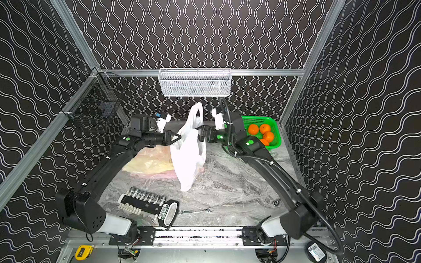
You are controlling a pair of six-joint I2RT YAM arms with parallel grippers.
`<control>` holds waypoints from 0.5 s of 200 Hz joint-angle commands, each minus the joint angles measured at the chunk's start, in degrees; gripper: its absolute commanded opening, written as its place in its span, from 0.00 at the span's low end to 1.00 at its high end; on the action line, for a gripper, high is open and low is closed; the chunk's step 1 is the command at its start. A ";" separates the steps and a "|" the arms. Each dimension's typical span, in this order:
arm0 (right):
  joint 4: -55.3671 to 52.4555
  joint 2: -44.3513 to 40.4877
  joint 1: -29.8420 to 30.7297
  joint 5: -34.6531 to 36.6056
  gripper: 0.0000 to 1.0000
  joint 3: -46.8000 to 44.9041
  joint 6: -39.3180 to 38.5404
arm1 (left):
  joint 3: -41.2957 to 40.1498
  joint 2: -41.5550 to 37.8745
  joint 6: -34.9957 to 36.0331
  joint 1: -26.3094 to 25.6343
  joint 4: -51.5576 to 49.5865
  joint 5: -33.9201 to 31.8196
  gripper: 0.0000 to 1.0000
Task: Place the oranges into plastic bags & tie knots
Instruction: Place the orange in the plastic bag, then pick up the orange from the basket.
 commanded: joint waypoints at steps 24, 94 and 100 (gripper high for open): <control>-2.24 -1.73 -15.01 8.08 0.99 -7.65 5.37 | 3.08 1.25 8.87 -2.02 -9.02 -10.56 0.00; -10.09 24.82 -25.81 0.45 0.97 8.50 -0.22 | 5.96 2.52 13.76 -8.99 -14.90 -26.01 0.00; -10.21 27.10 -26.04 0.34 0.95 10.50 -0.45 | 5.90 2.44 13.76 -9.07 -14.85 -26.05 0.00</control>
